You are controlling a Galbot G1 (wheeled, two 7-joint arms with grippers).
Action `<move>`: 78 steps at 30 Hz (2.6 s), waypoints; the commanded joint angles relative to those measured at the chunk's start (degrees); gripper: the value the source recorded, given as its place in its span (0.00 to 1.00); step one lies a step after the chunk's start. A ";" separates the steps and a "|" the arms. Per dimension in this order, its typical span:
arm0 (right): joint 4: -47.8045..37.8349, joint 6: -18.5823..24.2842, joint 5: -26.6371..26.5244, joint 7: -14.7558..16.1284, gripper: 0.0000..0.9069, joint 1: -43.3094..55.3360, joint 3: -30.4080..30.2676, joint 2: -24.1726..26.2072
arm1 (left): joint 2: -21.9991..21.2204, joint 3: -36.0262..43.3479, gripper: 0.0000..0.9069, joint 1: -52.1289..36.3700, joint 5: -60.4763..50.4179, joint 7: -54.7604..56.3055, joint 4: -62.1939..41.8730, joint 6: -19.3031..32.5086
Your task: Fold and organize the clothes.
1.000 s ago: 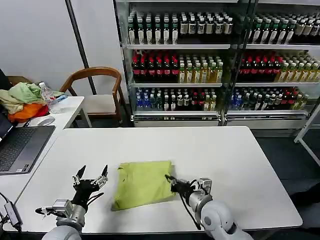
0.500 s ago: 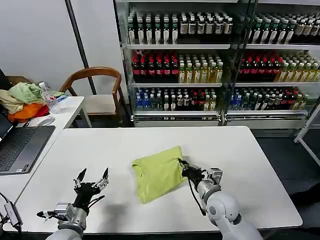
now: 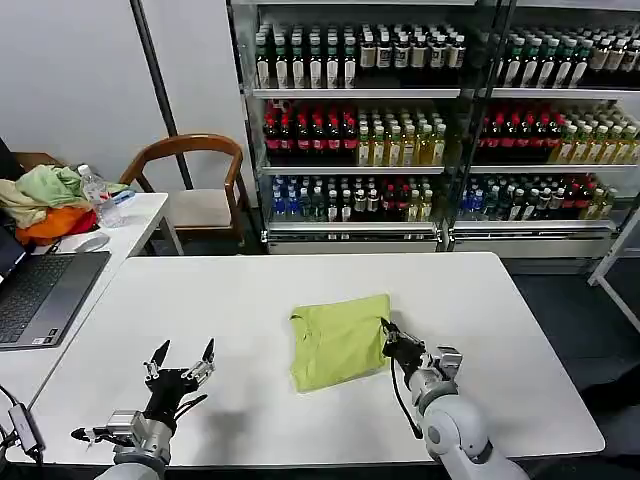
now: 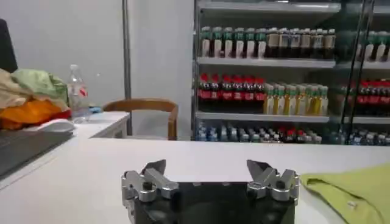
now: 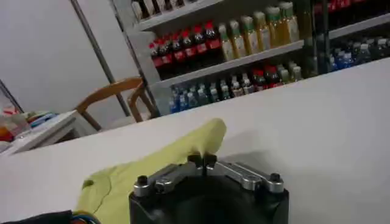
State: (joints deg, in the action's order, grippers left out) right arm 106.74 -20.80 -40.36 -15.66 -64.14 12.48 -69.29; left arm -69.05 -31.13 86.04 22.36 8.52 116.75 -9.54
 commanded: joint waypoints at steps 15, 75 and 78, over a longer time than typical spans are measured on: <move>2.67 -2.22 11.66 2.78 1.00 -3.65 2.03 2.12 | 0.20 0.30 1.00 0.33 -1.62 0.54 0.55 -1.16; -10.18 19.40 32.40 16.73 1.00 1.67 13.98 6.00 | 2.86 4.10 1.00 -14.53 -20.22 -7.07 -13.42 16.80; -9.31 19.21 32.39 17.08 1.00 1.56 13.97 6.27 | 2.30 3.75 1.00 -14.07 -19.84 -7.13 -13.02 16.76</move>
State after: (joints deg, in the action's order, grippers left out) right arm 96.65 -1.66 -8.75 0.89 -62.60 26.70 -63.38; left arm -66.19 -26.86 71.84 4.51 1.64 104.55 5.37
